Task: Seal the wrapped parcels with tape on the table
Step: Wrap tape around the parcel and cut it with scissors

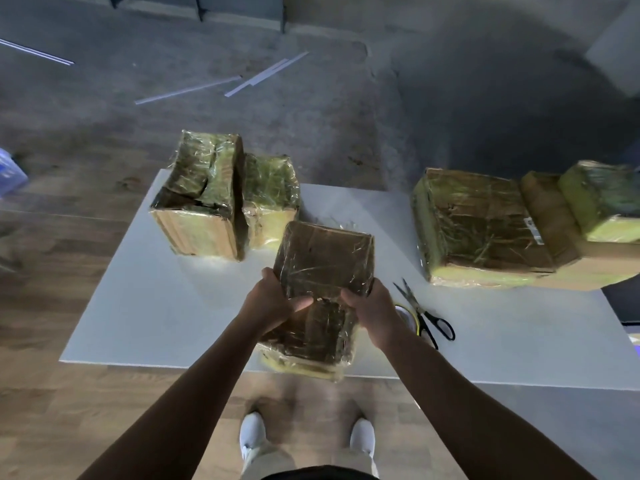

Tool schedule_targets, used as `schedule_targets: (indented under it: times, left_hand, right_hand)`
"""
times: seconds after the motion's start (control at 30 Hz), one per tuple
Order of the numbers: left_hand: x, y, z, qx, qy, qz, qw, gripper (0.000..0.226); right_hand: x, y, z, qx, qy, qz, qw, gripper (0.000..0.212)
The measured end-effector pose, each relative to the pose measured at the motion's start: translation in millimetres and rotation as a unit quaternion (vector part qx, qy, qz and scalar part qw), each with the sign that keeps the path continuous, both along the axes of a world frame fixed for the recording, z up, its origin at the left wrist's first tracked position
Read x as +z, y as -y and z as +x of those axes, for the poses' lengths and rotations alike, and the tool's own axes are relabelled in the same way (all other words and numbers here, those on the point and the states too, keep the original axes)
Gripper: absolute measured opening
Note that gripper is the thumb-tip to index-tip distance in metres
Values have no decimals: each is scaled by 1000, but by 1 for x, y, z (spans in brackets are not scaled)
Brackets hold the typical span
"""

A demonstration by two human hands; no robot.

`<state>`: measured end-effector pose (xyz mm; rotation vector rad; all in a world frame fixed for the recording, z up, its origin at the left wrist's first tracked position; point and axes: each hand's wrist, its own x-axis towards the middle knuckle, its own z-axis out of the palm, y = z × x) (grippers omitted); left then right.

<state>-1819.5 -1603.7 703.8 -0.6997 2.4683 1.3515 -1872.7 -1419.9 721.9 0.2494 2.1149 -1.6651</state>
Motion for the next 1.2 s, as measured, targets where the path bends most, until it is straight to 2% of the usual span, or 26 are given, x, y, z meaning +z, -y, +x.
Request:
schedule_targets:
  times: [0.07,0.2,0.27,0.33,0.37,0.47,0.57,0.7,0.83,0.97,1.07,1.2]
  left_hand:
    - [-1,7,2,-25,-2,32,999,84]
    - [-5,15,7,-57,-35,65,996,83]
    - [-3,14,8,-63,-50,46,996,82]
    - [-2,14,7,-72,-46,38,996,84]
    - [0,15,6,-76,-34,45,996,86]
    - [8,17,-3,-80,15,43,996,83]
    - [21,14,-8,-45,39,-22,998,69]
    - [31,-6,2,-29,-7,-106,994,61]
    - [54,-37,9,41,-57,-183,981,65]
    - [81,-62,5,46,-126,-130,982,54]
    - [92,-73,-3,49,-163,-85,982,52]
    - [101,-81,-16,140,-210,-26,967,36]
  right_hand:
    - [-1,-2,0,-4,19,3,1000,15]
    - [4,-8,-7,24,85,-4,996,29]
    - [7,-4,-9,17,44,59,997,30]
    - [5,0,-8,13,-37,176,984,26]
    - [3,2,-7,10,-59,197,979,24]
    - [1,4,-7,-7,-45,138,989,20]
    - [6,-7,-7,14,-32,107,994,23]
    - [20,-31,-13,68,-1,23,997,36]
    - [27,-56,-22,97,-91,33,991,21]
    - [43,-72,-35,71,-169,50,982,20]
    - [57,-79,-45,46,-190,19,981,15]
    - [68,-84,-49,82,-217,11,973,33]
